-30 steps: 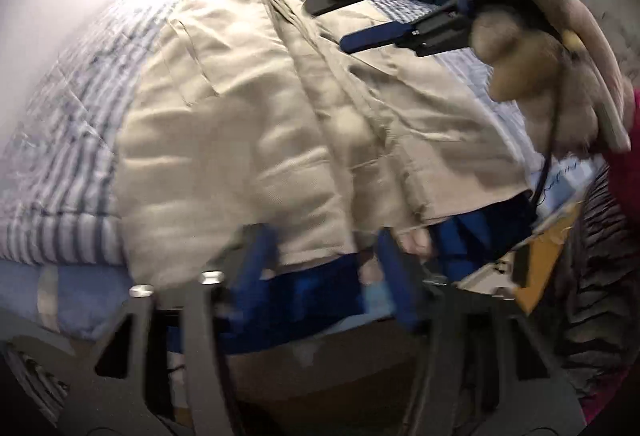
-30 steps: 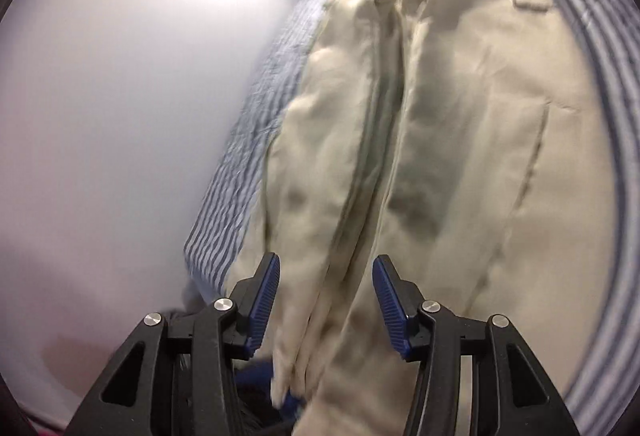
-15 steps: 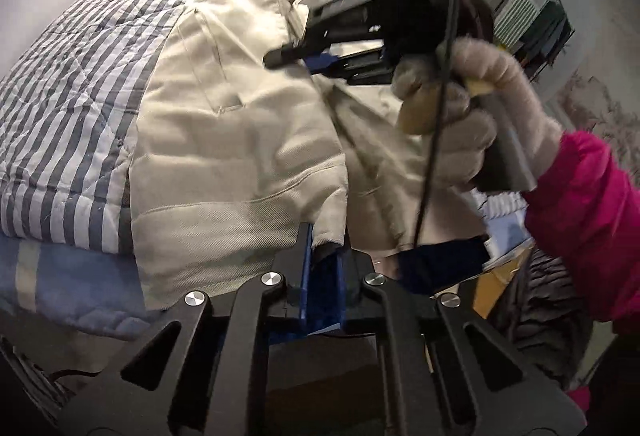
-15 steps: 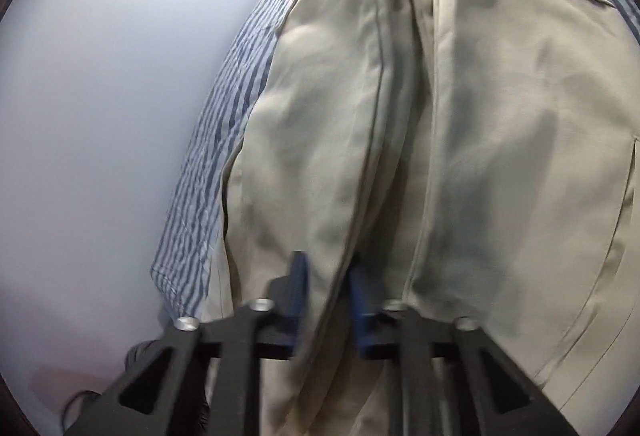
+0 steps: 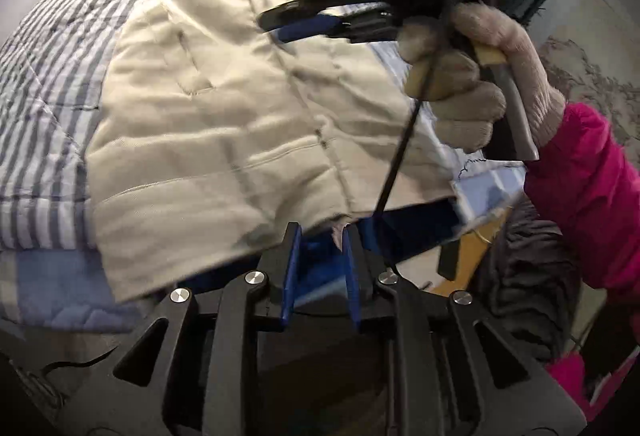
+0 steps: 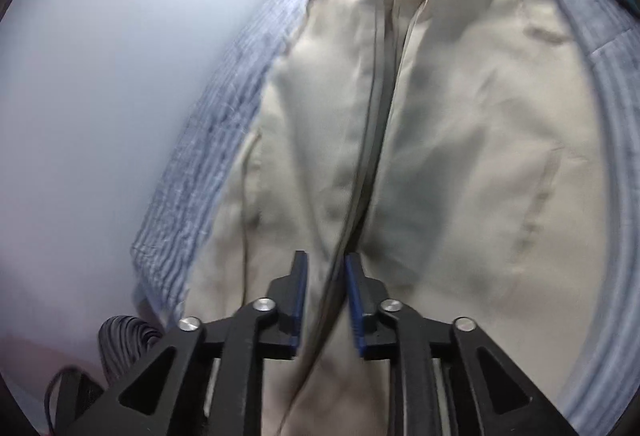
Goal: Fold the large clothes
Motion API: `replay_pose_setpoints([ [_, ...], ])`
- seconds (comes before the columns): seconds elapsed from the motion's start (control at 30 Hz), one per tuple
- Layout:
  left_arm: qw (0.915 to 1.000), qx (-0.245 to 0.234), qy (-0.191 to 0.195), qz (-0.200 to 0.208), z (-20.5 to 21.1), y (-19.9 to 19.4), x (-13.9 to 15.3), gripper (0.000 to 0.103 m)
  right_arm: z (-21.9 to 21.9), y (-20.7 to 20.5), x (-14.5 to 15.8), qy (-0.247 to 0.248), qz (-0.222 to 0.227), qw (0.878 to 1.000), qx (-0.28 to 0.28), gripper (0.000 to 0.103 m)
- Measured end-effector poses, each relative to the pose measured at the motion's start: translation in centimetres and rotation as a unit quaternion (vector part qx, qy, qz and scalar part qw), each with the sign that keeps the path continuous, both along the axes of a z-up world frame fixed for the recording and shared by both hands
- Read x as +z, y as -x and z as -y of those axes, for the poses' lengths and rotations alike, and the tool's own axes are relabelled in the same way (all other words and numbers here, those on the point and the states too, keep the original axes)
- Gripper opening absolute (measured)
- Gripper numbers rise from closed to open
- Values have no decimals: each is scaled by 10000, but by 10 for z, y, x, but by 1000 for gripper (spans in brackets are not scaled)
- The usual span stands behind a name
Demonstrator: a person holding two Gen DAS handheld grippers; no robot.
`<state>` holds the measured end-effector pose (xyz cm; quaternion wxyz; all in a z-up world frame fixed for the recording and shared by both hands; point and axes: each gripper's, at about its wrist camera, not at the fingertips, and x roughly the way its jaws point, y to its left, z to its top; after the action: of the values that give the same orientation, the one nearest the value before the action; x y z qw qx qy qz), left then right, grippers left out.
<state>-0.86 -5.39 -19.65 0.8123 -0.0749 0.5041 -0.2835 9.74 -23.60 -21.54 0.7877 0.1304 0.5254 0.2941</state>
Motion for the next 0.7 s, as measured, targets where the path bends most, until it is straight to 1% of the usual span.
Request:
replay_pose_setpoints([
  [0.07, 9996, 28, 278, 31, -14, 7, 14, 19, 22, 20, 15, -27, 189, 9998, -80, 30],
  [0.13, 9985, 239, 495, 74, -35, 6, 26, 21, 43, 43, 25, 173, 407, 9989, -163, 30],
  [0.17, 9978, 362, 544, 95, -46, 3, 29, 21, 53, 56, 27, 280, 480, 9983, -200, 29],
  [0.27, 9962, 754, 391, 163, -74, -21, 29, 20, 73, 85, 17, 436, 480, 9975, -266, 29],
  [0.33, 9950, 900, 429, 85, -84, -36, 25, 21, 69, 102, 4, 417, 492, 9975, -278, 29],
  [0.4, 9963, 830, 194, 132, -81, -50, 21, 21, 58, 110, -16, 510, 318, 9979, -231, 29],
  [0.43, 9970, 756, 123, 122, -77, -55, 16, 21, 57, 113, -19, 626, 264, 9975, -207, 29],
  [0.47, 9977, 673, 103, 62, -73, -60, 9, 21, 51, 118, -30, 964, 308, 9947, -178, 25],
  [0.5, 9983, 583, -14, -62, -67, -66, -2, 21, 50, 121, -35, 1081, 432, 9931, -169, 24],
  [0.53, 9985, 499, -161, -144, -61, -69, -12, 21, 51, 122, -36, 1051, 484, 9930, -217, 24],
  [0.57, 9985, 438, -289, -168, -57, -71, -22, 21, 52, 120, -34, 1023, 406, 9935, -273, 24],
  [0.6, 9985, 387, -382, -39, -53, -69, -25, 21, 54, 118, -30, 1018, 318, 9938, -313, 24],
  [0.63, 9985, 338, -427, -14, -52, -69, -23, 21, 56, 118, -24, 1023, 289, 9938, -333, 24],
  [0.67, 9987, 268, -423, -92, -52, -70, -20, 21, 59, 119, -17, 988, 328, 9939, -352, 28],
  [0.7, 9989, 268, -303, -236, -56, -73, -15, 24, 64, 123, -9, 943, 384, 9940, -406, 33],
])
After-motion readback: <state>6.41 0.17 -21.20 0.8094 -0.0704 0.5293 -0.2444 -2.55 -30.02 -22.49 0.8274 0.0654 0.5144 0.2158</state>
